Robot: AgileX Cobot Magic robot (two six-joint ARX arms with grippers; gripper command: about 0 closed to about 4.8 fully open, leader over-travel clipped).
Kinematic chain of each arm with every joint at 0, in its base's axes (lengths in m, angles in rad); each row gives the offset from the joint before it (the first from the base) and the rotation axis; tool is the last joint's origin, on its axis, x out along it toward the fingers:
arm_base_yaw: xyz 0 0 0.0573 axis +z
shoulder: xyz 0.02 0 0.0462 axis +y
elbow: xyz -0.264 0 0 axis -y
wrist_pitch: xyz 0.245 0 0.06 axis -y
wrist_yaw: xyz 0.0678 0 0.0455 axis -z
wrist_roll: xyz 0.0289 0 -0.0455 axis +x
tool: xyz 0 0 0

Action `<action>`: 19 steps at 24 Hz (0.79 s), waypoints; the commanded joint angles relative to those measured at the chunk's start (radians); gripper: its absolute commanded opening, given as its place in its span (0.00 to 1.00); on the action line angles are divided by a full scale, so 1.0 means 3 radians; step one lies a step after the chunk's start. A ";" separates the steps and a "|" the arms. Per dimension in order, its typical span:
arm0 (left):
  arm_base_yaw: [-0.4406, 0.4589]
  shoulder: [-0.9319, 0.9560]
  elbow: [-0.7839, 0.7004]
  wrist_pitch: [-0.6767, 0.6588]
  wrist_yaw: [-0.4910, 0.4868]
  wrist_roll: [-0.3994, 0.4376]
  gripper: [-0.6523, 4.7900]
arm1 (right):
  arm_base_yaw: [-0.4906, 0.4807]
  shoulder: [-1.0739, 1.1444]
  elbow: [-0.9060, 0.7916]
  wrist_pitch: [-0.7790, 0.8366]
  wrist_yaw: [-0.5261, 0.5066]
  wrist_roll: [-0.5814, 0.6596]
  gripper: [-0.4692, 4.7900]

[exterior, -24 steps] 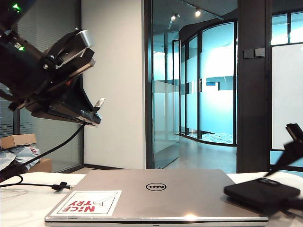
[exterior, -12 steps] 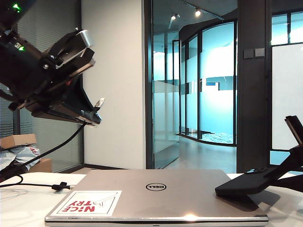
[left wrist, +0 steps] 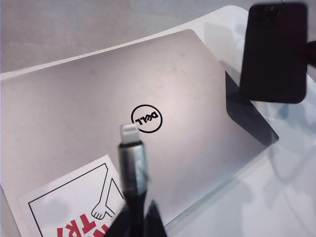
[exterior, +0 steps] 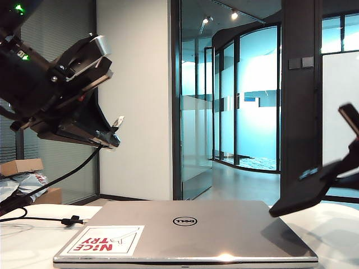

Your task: Pick up the charging cable and the phone, plug the charging cable into the charging port on the phone, and finally place them back on the table.

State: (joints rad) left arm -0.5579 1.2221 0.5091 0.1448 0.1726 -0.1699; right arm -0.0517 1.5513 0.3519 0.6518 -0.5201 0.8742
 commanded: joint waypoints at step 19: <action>-0.0017 -0.0011 0.0001 -0.0149 0.0010 0.0303 0.11 | 0.0974 -0.1230 0.1043 -0.4606 0.1579 -0.2059 0.07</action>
State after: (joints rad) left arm -0.5617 1.2221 0.5091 0.0917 0.1726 -0.0826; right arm 0.2337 1.1854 0.6552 -0.7242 -0.0757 0.2764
